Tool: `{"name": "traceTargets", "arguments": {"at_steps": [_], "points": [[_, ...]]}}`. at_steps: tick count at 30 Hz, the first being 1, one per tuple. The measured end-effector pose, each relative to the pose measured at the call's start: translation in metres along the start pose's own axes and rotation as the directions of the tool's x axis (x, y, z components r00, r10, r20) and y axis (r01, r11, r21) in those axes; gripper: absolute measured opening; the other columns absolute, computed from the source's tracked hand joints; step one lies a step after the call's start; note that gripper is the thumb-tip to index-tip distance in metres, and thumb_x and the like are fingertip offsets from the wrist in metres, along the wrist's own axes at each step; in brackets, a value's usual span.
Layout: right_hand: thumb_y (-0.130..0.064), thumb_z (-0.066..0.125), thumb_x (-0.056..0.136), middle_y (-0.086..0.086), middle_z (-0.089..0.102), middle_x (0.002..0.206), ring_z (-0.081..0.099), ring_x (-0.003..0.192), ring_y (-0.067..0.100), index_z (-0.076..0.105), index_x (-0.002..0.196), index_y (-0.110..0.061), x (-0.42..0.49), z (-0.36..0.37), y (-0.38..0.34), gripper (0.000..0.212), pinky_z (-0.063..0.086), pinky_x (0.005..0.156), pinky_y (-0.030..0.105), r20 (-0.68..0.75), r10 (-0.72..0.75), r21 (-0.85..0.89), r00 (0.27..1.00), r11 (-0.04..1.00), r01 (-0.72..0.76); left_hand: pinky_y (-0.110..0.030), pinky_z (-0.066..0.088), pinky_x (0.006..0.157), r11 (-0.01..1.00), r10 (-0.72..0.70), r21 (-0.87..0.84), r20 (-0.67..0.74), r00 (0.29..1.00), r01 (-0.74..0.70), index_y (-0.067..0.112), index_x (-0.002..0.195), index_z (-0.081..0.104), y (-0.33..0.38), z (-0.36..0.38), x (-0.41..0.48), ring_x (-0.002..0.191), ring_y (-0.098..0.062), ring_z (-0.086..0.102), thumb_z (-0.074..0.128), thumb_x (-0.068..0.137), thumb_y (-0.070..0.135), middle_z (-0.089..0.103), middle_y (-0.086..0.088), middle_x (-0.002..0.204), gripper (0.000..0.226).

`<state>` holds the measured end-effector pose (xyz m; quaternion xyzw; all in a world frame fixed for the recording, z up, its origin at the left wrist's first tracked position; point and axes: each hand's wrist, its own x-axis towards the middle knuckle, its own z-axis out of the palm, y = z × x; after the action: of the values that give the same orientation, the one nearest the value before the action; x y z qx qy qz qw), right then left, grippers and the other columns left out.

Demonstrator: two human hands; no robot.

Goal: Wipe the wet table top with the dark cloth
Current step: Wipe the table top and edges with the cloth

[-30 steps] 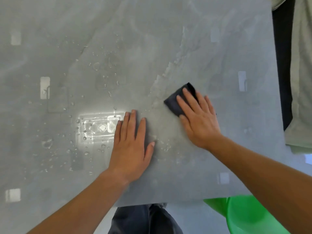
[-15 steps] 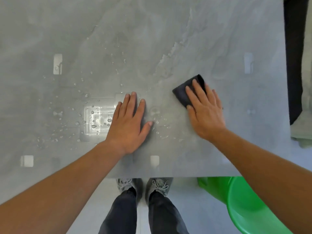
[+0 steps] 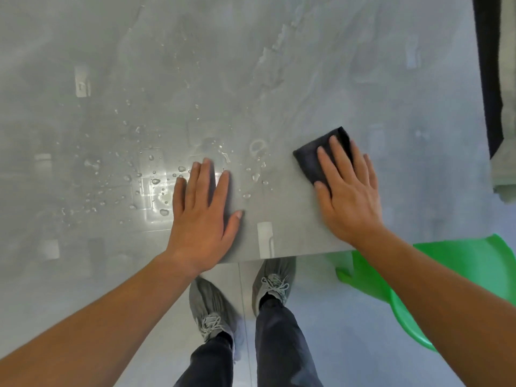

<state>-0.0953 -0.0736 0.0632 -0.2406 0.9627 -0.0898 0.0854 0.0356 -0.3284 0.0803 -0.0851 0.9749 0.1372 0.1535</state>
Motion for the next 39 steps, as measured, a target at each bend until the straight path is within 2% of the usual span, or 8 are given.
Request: {"name": "traceTargets", "arguments": {"at_steps": [3,9,16,23,25,29,31,39], "points": [[-0.041,0.036,0.1,0.003,0.015,0.167,0.007,0.154,0.033,0.026,0.157,-0.025,-0.022,0.01,-0.04,0.061,0.003,0.125,0.048,-0.032,0.153,0.013,0.988,0.988,-0.153,-0.054,-0.002,0.123,1.0,-0.023,0.004,-0.005,1.0,0.023,0.015,0.16,0.011,-0.01,0.004,-0.009,0.153,-0.027,-0.018,0.023,0.101,0.053,-0.011,-0.014,0.168,0.072],[-0.04,0.039,0.101,0.003,0.021,0.166,0.012,0.154,0.033,0.035,0.155,-0.024,-0.071,0.025,-0.07,0.056,0.016,0.122,0.055,0.052,-0.275,-0.027,0.96,0.961,0.277,-0.05,-0.002,0.123,0.998,0.043,0.047,-0.019,0.999,-0.042,0.017,0.159,0.016,-0.028,0.002,-0.013,0.155,-0.026,-0.01,0.027,0.102,0.053,-0.003,-0.011,0.169,0.068],[-0.04,0.034,0.101,0.0,0.013,0.168,0.006,0.154,0.031,0.023,0.158,-0.028,-0.025,0.024,-0.08,0.059,0.006,0.124,0.048,-0.045,0.203,0.04,0.978,0.979,-0.202,-0.048,-0.009,0.123,0.999,0.012,0.044,-0.01,1.0,-0.011,0.023,0.16,0.011,-0.05,-0.002,-0.016,0.154,-0.025,-0.017,0.018,0.102,0.059,-0.009,-0.008,0.169,0.069],[-0.041,0.035,0.102,0.003,0.015,0.168,0.005,0.155,0.033,0.028,0.157,-0.024,-0.084,0.037,-0.114,0.058,0.015,0.121,0.056,0.101,-0.243,-0.052,0.965,0.967,0.249,-0.043,-0.005,0.123,0.996,-0.013,-0.088,-0.016,1.0,0.012,0.029,0.16,0.011,-0.053,-0.011,-0.015,0.155,-0.018,-0.01,0.001,0.099,0.057,-0.002,-0.002,0.169,0.068],[-0.042,0.035,0.102,0.001,0.016,0.168,0.008,0.155,0.031,0.028,0.157,-0.026,-0.06,0.03,-0.101,0.058,0.015,0.122,0.054,0.103,-0.284,-0.068,0.953,0.954,0.291,-0.044,-0.004,0.123,0.997,-0.01,-0.074,-0.006,1.0,0.01,0.028,0.16,0.012,-0.053,-0.012,-0.015,0.155,-0.018,-0.01,0.001,0.099,0.058,-0.003,-0.002,0.169,0.069],[-0.041,0.032,0.101,-0.001,0.013,0.168,0.007,0.154,0.031,0.024,0.158,-0.027,0.0,0.025,-0.106,0.059,0.006,0.124,0.049,0.001,0.101,0.028,0.995,0.995,-0.101,-0.043,-0.005,0.123,0.998,-0.003,-0.069,-0.006,1.0,0.003,0.029,0.16,0.017,-0.054,-0.012,-0.015,0.155,-0.019,-0.01,-0.005,0.097,0.062,-0.004,-0.001,0.169,0.074],[-0.04,0.032,0.102,0.0,0.011,0.168,0.005,0.154,0.032,0.02,0.159,-0.026,-0.003,0.033,-0.128,0.06,0.004,0.124,0.049,-0.023,0.195,0.033,0.98,0.98,-0.195,-0.042,-0.004,0.122,0.994,-0.001,-0.11,-0.017,1.0,-0.001,0.028,0.159,0.02,-0.056,-0.015,-0.015,0.155,-0.018,-0.006,-0.01,0.094,0.064,0.001,0.0,0.169,0.08],[-0.04,0.036,0.101,0.002,0.017,0.167,0.008,0.154,0.032,0.028,0.157,-0.023,-0.06,0.042,-0.149,0.058,0.015,0.122,0.055,0.071,-0.228,-0.042,0.971,0.972,0.231,-0.041,0.001,0.12,0.996,0.015,-0.093,-0.018,1.0,-0.017,0.024,0.158,0.025,-0.06,-0.021,-0.015,0.155,-0.019,0.001,0.003,0.099,0.057,0.008,-0.001,0.169,0.071]]}}
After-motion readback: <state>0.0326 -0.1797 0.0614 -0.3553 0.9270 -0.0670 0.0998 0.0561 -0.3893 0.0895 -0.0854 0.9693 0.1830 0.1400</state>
